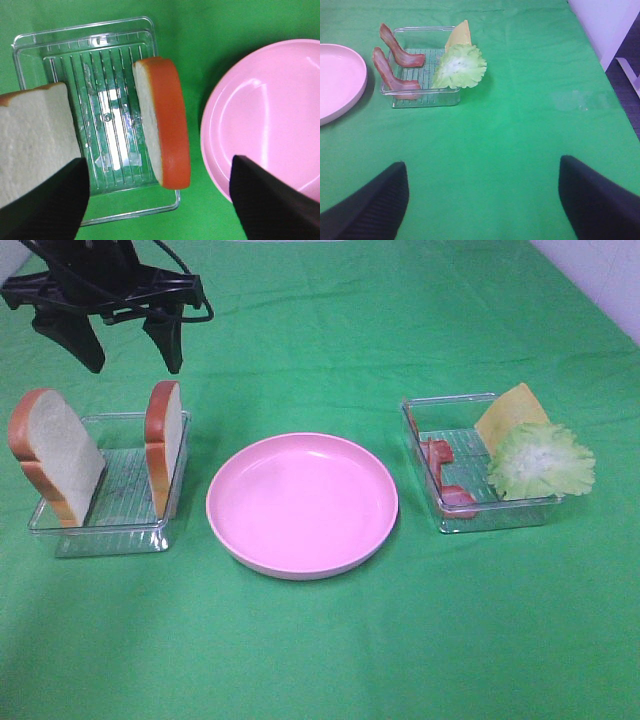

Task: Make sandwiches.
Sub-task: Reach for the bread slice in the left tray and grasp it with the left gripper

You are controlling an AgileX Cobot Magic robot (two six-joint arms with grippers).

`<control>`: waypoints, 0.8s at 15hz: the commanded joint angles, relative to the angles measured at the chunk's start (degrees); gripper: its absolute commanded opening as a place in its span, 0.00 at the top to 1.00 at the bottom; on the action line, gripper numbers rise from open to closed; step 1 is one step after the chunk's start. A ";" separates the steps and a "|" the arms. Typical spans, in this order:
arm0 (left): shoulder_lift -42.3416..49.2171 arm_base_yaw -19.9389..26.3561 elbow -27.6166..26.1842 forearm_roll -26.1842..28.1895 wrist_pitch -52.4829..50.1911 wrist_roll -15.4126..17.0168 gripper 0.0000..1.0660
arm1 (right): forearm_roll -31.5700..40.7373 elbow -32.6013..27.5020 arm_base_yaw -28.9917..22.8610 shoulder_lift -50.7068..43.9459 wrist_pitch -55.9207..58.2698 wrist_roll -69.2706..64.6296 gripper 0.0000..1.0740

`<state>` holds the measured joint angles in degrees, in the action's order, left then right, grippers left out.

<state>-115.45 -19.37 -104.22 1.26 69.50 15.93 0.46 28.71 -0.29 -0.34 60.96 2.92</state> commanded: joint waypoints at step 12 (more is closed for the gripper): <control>-9.91 -0.23 -0.29 -0.17 -2.12 1.95 0.75 | -0.46 -0.06 0.34 -0.80 -0.40 -0.17 0.27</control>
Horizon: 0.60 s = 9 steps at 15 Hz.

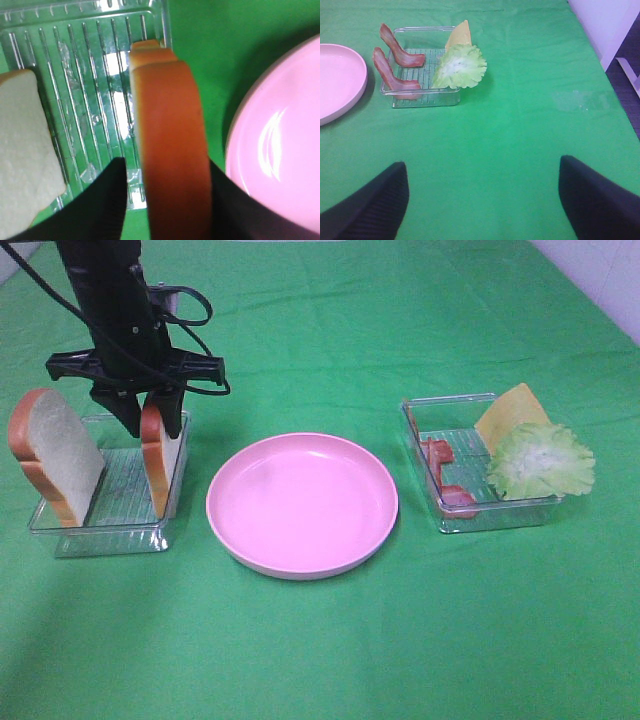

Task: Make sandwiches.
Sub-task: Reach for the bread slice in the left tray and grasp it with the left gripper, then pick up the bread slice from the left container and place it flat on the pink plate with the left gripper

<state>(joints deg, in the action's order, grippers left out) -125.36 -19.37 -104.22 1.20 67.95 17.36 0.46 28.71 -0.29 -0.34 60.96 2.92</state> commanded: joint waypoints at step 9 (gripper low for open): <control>9.11 -0.23 -0.29 0.80 3.38 -4.64 1.00 | -0.46 -0.06 0.34 -0.80 -0.40 -0.17 0.27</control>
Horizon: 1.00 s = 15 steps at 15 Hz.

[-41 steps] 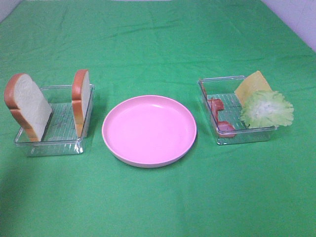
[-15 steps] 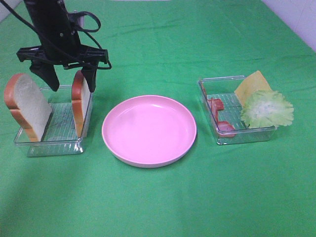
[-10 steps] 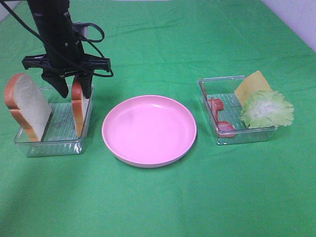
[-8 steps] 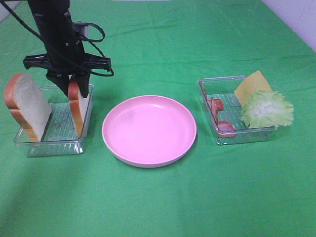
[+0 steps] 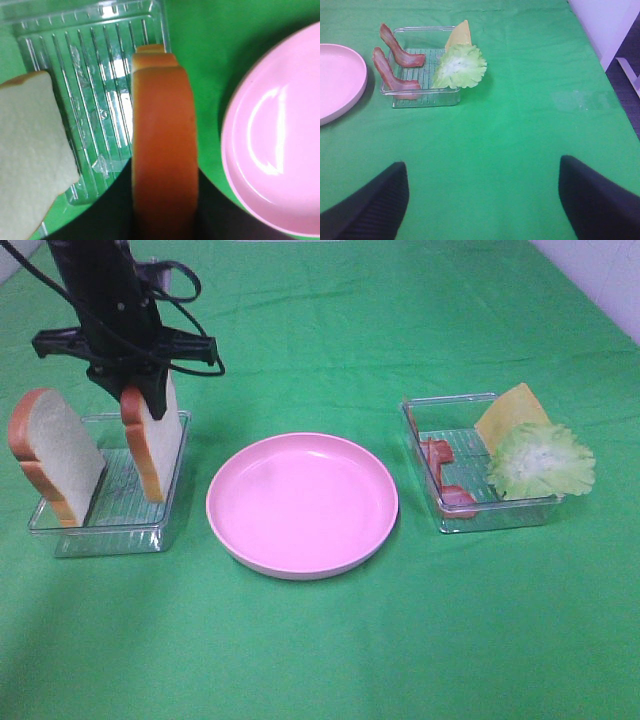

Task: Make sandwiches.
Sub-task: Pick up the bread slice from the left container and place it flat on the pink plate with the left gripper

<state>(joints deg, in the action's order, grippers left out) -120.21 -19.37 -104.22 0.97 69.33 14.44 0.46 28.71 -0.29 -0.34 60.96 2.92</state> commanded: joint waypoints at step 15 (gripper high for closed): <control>-10.94 0.92 -0.23 49.27 -6.82 -27.90 1.00 | -0.46 -0.06 0.34 -0.80 -0.40 -0.17 0.27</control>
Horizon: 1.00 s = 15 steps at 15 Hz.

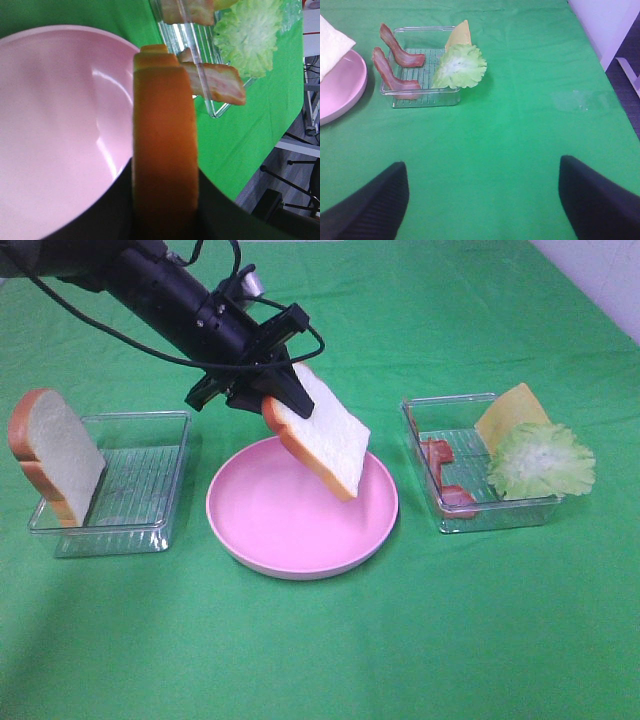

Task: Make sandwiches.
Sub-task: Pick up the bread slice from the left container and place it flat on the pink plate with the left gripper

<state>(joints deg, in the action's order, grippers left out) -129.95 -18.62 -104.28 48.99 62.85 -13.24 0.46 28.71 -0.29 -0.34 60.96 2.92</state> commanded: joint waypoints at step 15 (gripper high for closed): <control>-5.33 -3.15 -0.17 -0.40 0.69 2.69 0.71 | -0.46 -0.06 0.34 -0.80 -0.40 -0.17 0.27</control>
<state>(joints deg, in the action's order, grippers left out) -135.22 -21.31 -104.28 48.70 62.45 -10.89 0.46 28.71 -0.29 -0.34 60.96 2.92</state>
